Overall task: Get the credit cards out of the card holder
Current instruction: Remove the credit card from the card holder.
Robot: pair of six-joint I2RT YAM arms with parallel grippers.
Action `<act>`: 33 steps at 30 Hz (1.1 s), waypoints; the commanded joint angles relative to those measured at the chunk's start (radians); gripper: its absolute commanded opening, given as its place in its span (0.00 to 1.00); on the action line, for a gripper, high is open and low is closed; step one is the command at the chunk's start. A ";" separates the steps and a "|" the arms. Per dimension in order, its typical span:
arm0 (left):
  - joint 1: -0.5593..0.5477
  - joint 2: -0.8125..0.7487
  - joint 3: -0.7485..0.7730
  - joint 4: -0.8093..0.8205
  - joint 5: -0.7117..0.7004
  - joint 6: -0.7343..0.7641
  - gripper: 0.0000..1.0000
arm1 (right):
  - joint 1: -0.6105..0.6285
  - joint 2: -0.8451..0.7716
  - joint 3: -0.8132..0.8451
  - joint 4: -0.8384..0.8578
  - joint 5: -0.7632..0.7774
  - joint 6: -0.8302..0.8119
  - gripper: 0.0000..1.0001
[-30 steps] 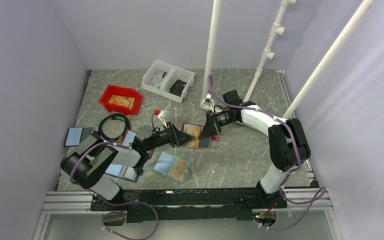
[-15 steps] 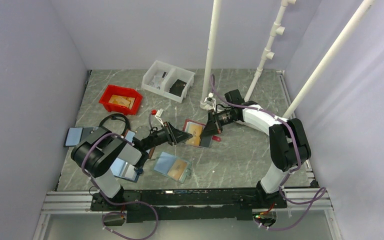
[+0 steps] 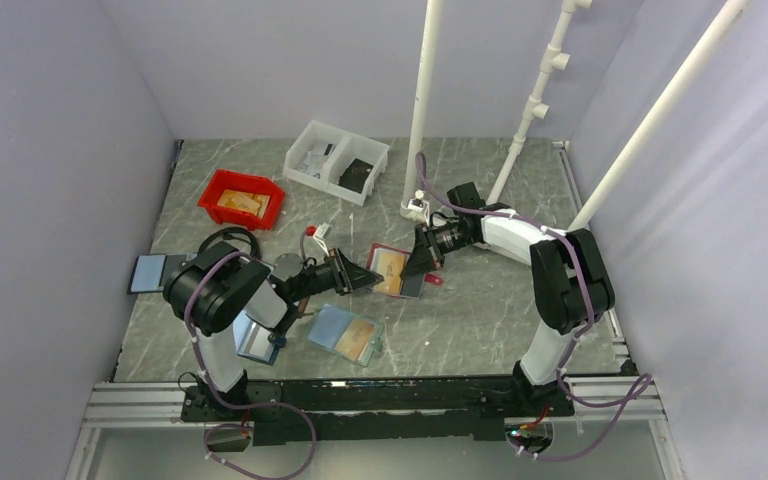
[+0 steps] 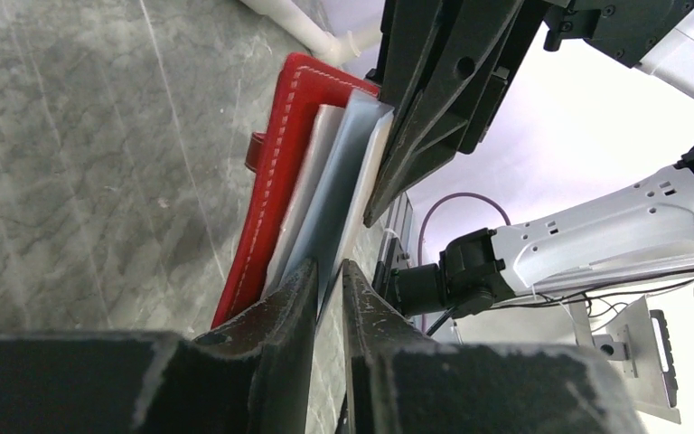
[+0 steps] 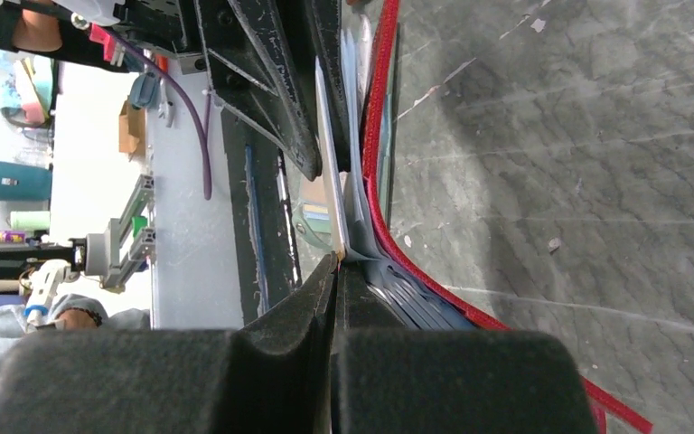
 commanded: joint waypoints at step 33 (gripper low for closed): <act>-0.030 0.050 0.085 0.108 0.076 -0.029 0.00 | -0.025 0.024 -0.029 0.140 -0.132 0.127 0.23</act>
